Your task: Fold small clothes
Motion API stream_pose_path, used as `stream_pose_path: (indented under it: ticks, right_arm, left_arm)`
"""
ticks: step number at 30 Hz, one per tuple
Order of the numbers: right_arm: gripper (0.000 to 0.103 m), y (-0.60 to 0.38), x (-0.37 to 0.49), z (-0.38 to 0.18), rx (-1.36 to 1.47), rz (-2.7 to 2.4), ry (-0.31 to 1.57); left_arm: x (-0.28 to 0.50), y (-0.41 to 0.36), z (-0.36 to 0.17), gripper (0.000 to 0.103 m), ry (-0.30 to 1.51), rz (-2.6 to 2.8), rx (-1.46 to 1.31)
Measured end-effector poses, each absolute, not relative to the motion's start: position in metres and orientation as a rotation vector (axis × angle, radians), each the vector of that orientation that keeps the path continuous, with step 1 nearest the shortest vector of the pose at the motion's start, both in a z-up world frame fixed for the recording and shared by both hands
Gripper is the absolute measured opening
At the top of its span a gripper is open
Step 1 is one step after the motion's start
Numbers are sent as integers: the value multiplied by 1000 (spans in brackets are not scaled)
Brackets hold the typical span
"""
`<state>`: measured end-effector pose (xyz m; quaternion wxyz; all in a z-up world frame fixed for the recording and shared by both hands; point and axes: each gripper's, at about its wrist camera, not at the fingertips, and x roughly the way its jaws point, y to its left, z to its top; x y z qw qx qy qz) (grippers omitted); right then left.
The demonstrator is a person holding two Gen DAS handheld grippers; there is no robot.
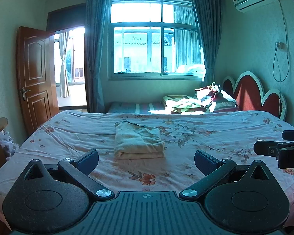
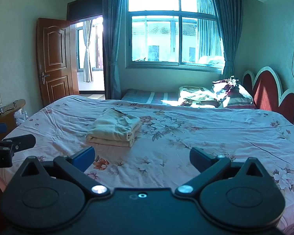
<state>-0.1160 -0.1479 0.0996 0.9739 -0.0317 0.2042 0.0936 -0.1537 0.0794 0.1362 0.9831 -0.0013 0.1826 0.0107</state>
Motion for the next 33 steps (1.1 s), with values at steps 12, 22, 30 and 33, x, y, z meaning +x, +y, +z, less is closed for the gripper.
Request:
stream_pose_path:
  ticks: [12,22,30,33]
  right_arm:
    - [102,-148,-115,98,-52,181,414]
    - [102,-147,-114,97,-51,189,417]
    - [102,-149,-114,98,-49,192,423]
    - [102,-149,-114,98,-50,192,423]
  left_arm:
    - [-151,79,136,103,368,12,-4]
    - [-151,78,136,103,369,15,0]
    - [-152,79,136,103,368,16,6]
    - [-152,79,137,103,368,11,2]
